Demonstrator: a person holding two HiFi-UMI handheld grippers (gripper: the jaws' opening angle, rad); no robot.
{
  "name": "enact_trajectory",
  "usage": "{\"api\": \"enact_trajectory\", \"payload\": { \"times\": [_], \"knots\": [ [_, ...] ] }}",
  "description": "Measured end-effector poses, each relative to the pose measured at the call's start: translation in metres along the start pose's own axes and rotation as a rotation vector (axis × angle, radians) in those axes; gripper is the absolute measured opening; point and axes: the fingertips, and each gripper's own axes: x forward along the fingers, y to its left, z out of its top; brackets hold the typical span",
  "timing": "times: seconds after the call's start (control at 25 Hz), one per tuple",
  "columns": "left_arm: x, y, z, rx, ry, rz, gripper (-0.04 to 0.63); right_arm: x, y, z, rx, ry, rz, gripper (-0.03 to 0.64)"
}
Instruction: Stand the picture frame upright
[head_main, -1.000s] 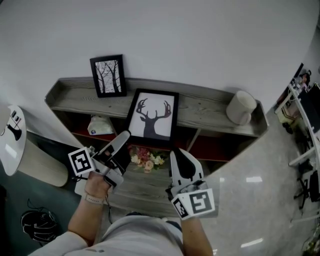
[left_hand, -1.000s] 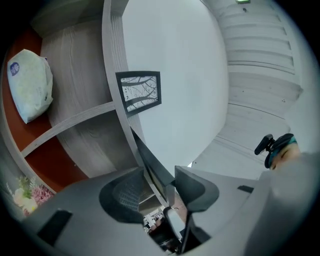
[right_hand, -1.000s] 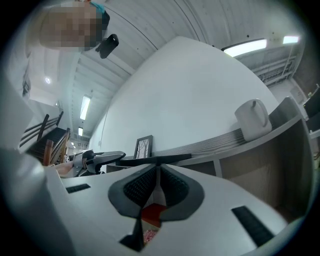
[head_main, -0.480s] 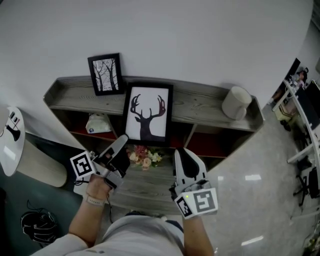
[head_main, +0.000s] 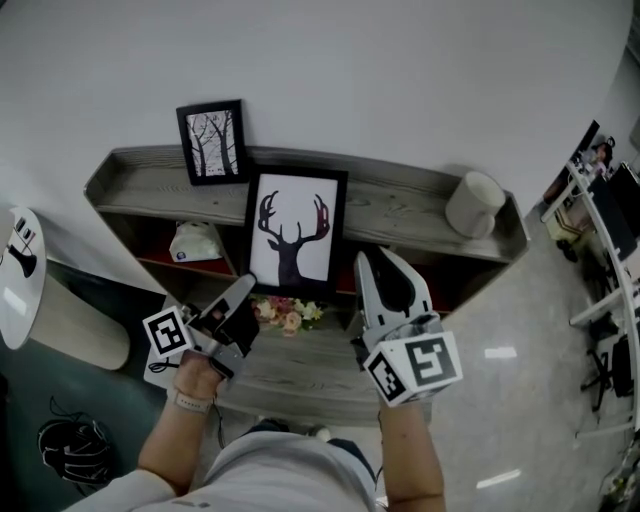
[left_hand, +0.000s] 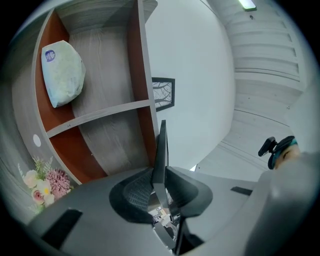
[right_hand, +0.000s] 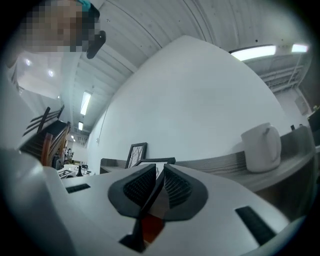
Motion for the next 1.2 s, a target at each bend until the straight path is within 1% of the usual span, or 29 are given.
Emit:
{"api": "enact_trajectory", "payload": {
  "times": [0.08,0.16,0.24,0.28,0.4,0.56,0.6,0.68,0.76,1.0,1.08,1.2],
  "knots": [
    [0.0,0.002,0.001,0.007,0.004,-0.002,0.086,0.015,-0.001,0.01,-0.032,0.019,0.012,0.035],
    [0.0,0.003,0.002,0.012,0.005,-0.005,0.086,0.03,-0.003,0.016,-0.041,0.057,0.022,0.046],
    [0.0,0.003,0.003,0.012,0.005,-0.009,0.086,0.043,-0.006,0.016,-0.035,0.112,0.025,0.108],
    [0.0,0.004,0.003,0.012,0.004,-0.009,0.086,0.049,-0.008,0.015,-0.031,0.139,0.026,0.123],
    [-0.001,0.006,0.003,0.017,0.005,-0.007,0.086,0.063,-0.015,0.012,-0.033,0.223,0.034,0.14],
    [0.0,0.009,0.005,0.019,0.009,-0.004,0.086,0.08,-0.029,0.01,-0.125,0.333,0.021,0.156],
    [0.001,0.009,0.005,0.019,0.011,-0.003,0.087,0.083,-0.031,0.01,-0.132,0.356,0.029,0.158],
    [0.001,0.01,0.005,0.019,0.012,-0.002,0.087,0.089,-0.032,0.008,-0.107,0.401,0.07,0.164],
    [0.001,0.011,0.006,0.019,0.013,-0.001,0.087,0.095,-0.031,0.004,-0.059,0.444,0.116,0.169],
    [0.002,0.015,0.006,0.016,0.027,-0.001,0.087,0.104,-0.024,-0.009,0.145,0.524,0.218,0.169],
    [0.002,0.015,0.007,0.017,0.033,0.0,0.087,0.107,-0.019,-0.013,0.167,0.545,0.239,0.169],
    [0.003,0.016,0.006,0.016,0.044,-0.001,0.088,0.111,-0.016,-0.016,0.155,0.565,0.242,0.17]
  ]
}}
